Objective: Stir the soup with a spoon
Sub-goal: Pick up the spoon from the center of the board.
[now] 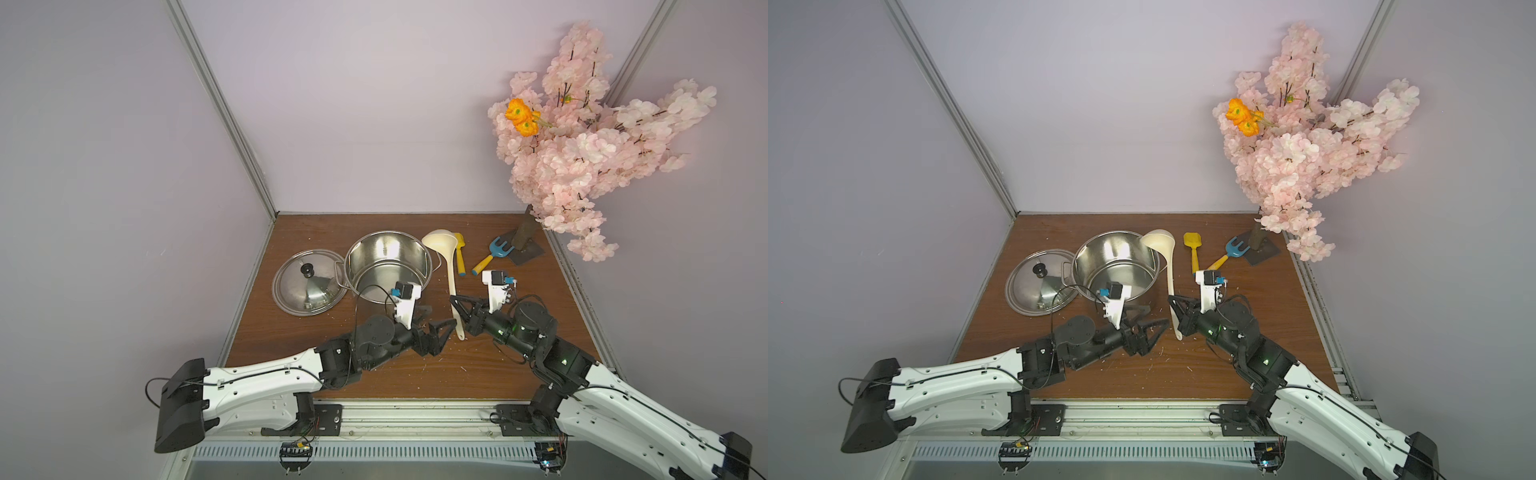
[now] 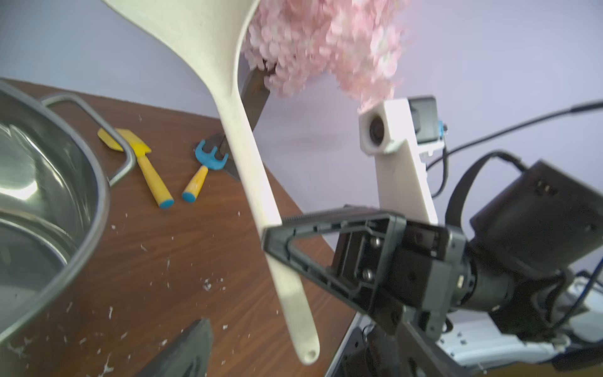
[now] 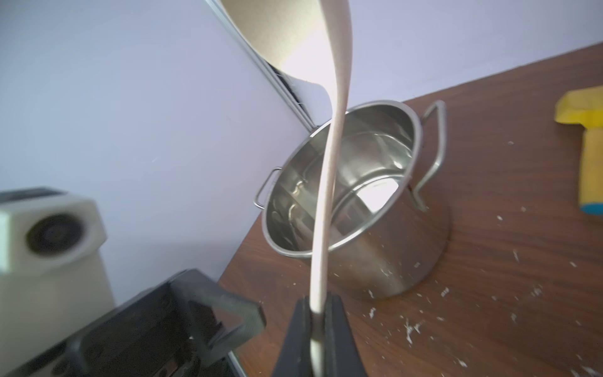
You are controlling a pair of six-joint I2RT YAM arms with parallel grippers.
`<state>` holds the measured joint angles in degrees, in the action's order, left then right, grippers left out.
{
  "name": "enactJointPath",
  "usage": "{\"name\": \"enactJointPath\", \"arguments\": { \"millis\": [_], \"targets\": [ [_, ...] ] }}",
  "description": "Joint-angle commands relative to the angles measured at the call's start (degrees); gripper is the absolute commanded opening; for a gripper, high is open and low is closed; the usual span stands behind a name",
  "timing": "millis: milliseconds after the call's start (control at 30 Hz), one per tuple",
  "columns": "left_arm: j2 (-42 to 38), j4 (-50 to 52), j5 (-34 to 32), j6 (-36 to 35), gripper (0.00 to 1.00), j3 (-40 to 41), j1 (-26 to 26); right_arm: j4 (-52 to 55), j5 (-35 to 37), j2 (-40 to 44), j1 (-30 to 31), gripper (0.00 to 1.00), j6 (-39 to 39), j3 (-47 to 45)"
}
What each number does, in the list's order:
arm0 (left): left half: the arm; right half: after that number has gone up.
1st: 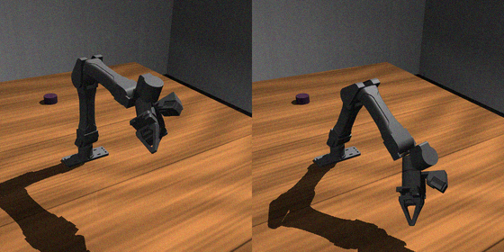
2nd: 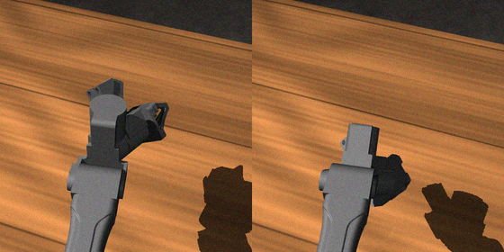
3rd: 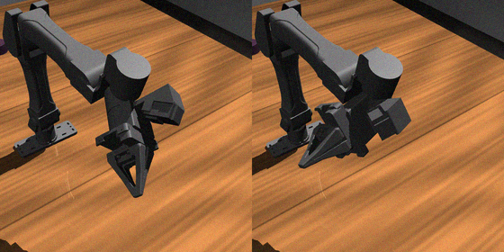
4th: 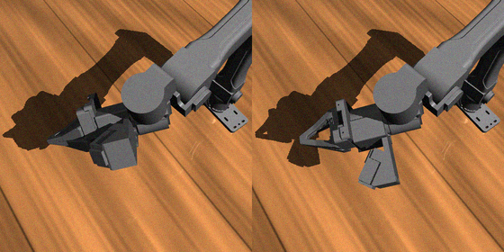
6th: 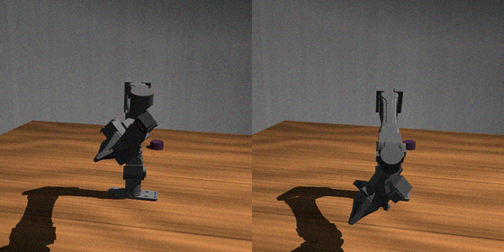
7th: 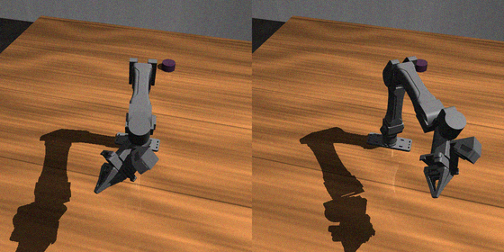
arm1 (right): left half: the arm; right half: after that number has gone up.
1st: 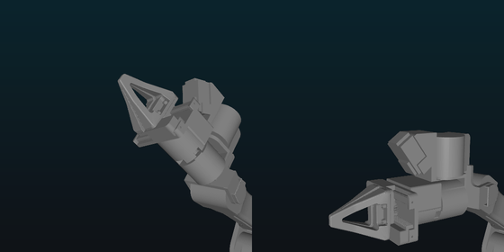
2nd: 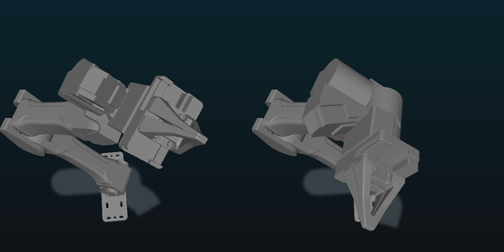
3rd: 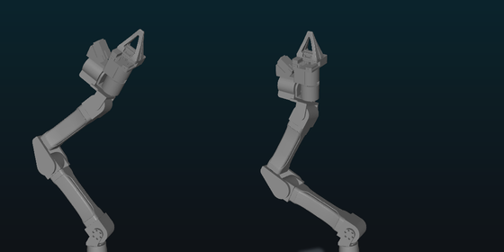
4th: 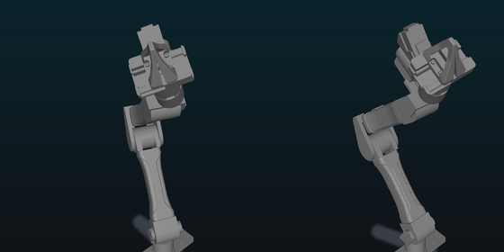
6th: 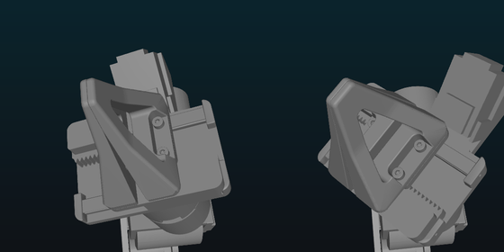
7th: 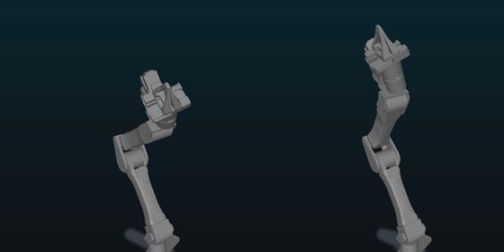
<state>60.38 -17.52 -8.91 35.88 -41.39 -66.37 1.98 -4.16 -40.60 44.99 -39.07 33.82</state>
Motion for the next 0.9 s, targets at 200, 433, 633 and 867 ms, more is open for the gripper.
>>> {"name": "enactJointPath", "arguments": {
  "millis": [200,433,633,867],
  "targets": [
    [2.3,10.4,5.0,1.3,0.87,-13.3,9.1,-17.4,-23.2,-7.7,-3.8,0.0,3.6,4.7],
    [3.4,7.8,12.1,4.7,0.78,-12.7,13.8,-27.8,-32.4,-11.6,-7.2,0.0,-0.4,5.0],
    [4.0,5.0,15.1,5.4,0.6,-12.6,14.5,-35.3,-38.3,-14.2,-9.4,0.0,-5.2,4.2],
    [3.8,0.3,18.8,6.3,0.24,-11.4,15.0,-38.7,-40.7,-14.9,-11.1,0.0,-7.9,2.7]
  ]
}}
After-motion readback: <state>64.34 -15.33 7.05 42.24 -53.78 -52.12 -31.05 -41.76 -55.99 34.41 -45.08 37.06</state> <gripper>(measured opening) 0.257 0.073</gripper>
